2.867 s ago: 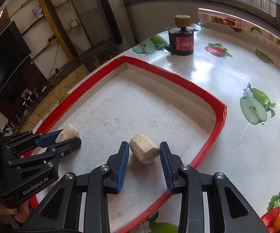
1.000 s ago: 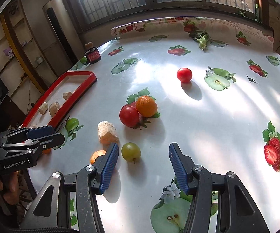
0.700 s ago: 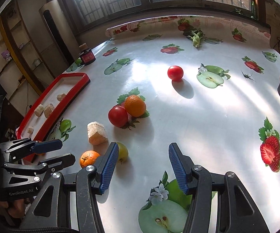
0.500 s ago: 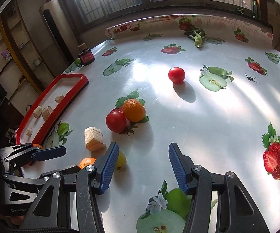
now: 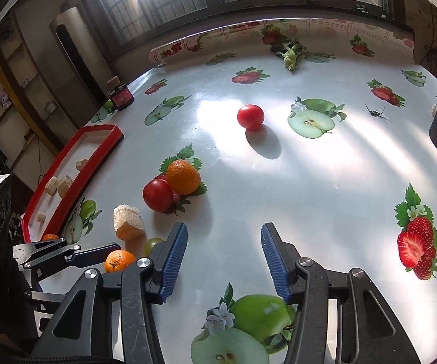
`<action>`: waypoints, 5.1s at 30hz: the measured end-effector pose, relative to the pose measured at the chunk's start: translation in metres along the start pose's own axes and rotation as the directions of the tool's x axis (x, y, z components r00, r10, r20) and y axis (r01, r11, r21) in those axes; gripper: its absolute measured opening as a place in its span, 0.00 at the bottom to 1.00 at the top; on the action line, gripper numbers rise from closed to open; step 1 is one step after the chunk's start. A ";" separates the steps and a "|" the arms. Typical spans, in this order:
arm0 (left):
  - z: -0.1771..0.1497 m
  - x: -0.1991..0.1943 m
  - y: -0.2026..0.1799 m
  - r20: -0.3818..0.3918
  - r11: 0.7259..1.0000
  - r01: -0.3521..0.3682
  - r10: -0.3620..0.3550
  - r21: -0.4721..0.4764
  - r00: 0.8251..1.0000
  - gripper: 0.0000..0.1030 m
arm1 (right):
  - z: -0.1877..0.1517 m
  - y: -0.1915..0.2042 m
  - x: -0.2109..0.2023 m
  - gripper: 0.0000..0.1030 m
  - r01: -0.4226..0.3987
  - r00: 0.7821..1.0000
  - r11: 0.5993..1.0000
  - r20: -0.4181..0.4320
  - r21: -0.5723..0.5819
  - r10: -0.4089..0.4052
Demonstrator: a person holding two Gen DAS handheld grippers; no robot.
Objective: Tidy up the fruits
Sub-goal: 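Grasp an orange with left tool while right tool grasps the green grape, then carry the orange and grape into the red tray and open both tools, then move right tool to the dark plum while left tool approaches another orange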
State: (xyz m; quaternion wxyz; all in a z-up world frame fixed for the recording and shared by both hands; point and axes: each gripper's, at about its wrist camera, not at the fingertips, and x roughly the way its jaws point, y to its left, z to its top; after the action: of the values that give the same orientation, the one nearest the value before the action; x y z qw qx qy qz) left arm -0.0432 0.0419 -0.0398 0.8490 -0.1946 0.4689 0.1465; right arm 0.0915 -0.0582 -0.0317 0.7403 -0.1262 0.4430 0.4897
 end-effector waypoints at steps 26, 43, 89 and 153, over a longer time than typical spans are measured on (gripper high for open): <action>-0.019 -0.068 0.082 0.124 0.984 -0.094 0.113 -0.149 0.986 0.31 | -0.016 0.095 0.010 0.25 -0.053 0.998 0.973 -0.047 -0.225 0.044; -0.035 -0.098 0.132 0.158 0.962 -0.131 0.172 -0.240 0.972 0.32 | -0.010 0.154 0.021 0.25 -0.121 0.992 0.946 -0.063 -0.302 0.107; 0.034 -0.061 0.291 0.044 0.863 -0.289 0.336 -0.414 0.941 0.32 | 0.118 0.254 0.178 0.25 -0.178 0.981 0.941 -0.125 -0.289 0.148; -0.046 -0.050 0.065 -0.154 0.739 -0.106 0.274 0.665 0.949 0.42 | -0.068 0.158 0.003 0.45 -0.277 0.955 0.907 -0.194 -0.316 0.224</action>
State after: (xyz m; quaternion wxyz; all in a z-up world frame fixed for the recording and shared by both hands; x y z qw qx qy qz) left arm -0.1307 0.0746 -0.0320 0.7802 0.1444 0.6076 0.0367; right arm -0.0767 -0.0219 -0.0340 0.6019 -0.2309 0.4200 0.6388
